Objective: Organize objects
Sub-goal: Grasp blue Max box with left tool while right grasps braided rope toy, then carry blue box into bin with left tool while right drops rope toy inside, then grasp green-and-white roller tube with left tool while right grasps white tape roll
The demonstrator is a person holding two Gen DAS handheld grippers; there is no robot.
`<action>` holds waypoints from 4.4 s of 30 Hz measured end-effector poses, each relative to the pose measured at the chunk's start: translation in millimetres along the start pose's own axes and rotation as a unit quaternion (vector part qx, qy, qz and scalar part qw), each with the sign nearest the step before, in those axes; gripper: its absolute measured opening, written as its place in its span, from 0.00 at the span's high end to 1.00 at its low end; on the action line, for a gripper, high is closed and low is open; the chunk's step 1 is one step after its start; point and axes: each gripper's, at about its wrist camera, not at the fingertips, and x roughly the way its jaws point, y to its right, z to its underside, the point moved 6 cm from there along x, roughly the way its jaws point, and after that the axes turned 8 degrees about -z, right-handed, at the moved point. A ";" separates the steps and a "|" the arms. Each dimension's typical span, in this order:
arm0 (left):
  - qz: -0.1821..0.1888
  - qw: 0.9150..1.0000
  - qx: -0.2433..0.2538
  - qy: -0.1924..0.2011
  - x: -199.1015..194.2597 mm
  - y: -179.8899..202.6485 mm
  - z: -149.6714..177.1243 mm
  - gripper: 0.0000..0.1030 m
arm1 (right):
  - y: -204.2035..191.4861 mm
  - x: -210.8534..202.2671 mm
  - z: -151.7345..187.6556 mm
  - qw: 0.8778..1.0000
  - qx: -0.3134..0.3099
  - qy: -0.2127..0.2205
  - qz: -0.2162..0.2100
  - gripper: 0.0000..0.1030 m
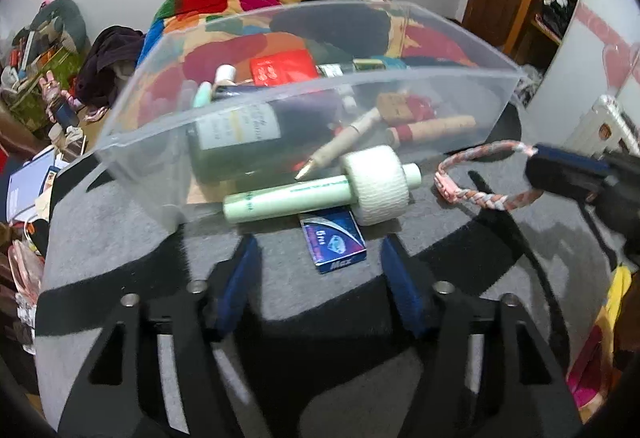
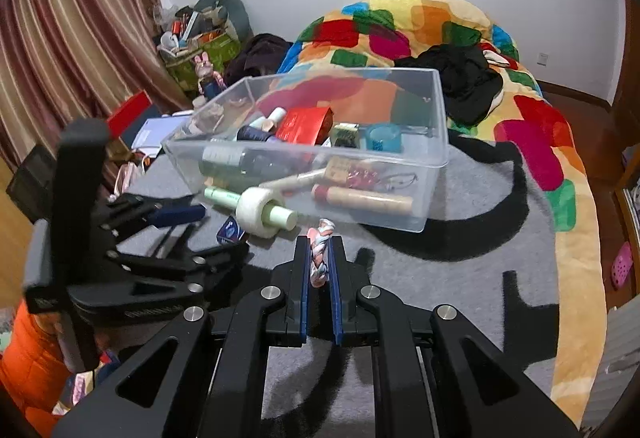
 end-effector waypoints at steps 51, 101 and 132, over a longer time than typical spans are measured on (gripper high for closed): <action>0.030 0.996 -0.039 0.079 -67.4 -34.9 29.3 0.52 | 3.8 46.1 18.0 0.992 -0.081 -0.091 0.036 0.91; 0.025 0.986 -0.091 0.135 -60.0 -60.0 -57.9 0.74 | 14.1 36.0 -86.7 0.999 -0.007 0.017 0.028 0.91; 0.022 0.989 -0.084 0.124 -72.5 -66.8 -11.5 0.53 | -42.8 54.5 -28.9 0.995 -0.073 -0.059 -0.023 0.61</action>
